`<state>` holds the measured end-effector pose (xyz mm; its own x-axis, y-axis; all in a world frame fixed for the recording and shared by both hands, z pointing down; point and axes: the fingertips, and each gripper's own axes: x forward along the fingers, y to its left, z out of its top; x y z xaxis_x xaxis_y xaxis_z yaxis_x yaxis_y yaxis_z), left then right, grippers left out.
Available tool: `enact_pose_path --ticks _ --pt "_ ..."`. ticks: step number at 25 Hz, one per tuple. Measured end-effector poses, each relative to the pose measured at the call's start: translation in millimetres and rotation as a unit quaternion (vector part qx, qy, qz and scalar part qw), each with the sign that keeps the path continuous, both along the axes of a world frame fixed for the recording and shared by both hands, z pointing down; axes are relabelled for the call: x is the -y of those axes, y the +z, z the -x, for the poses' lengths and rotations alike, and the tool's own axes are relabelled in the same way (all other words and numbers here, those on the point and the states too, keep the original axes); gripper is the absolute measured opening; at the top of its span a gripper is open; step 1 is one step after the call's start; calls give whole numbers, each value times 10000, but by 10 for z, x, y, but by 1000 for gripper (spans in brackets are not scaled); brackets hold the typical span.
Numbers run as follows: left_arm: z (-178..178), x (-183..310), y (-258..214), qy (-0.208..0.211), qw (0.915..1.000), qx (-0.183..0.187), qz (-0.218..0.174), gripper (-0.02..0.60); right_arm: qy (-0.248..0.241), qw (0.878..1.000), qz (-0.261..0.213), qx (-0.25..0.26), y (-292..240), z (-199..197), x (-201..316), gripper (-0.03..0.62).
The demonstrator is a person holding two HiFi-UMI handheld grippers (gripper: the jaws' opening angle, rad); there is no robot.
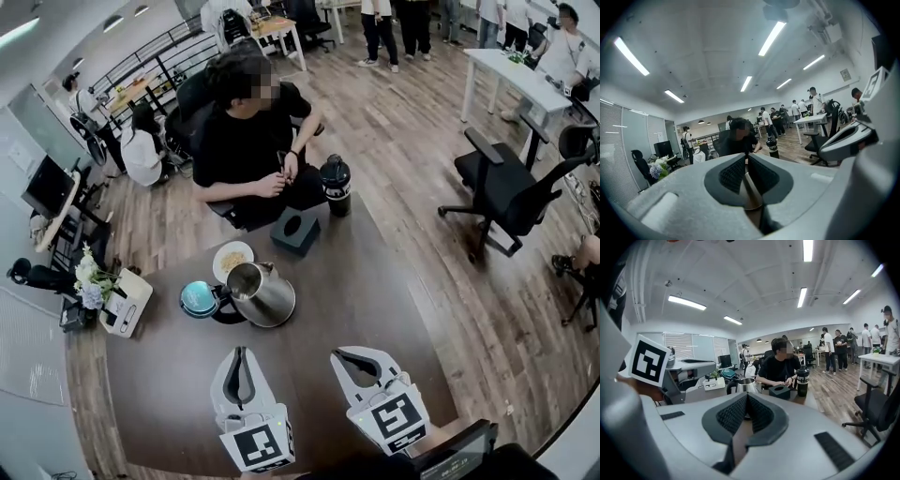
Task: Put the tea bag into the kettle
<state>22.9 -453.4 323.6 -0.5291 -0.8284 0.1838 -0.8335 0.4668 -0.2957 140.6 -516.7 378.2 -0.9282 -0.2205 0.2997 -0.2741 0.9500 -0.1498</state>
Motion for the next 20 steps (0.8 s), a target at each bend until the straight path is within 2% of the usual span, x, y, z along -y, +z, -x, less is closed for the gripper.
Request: enact_pose_path --ticks 5,11,20 --pt "-431 -248 -71 162 9997 -84 -158 8 24 9996 -227 179 -172 -229 -95 2" --pt "-858 -683 -121 520 9976 -349 -290 6 78 9989 -409 230 -339 -516 -539 2" --pt "-1326 -1913 -178 424 9965 -415 -596 6 138 9973 -624 363 -480 -972 -1626 2"
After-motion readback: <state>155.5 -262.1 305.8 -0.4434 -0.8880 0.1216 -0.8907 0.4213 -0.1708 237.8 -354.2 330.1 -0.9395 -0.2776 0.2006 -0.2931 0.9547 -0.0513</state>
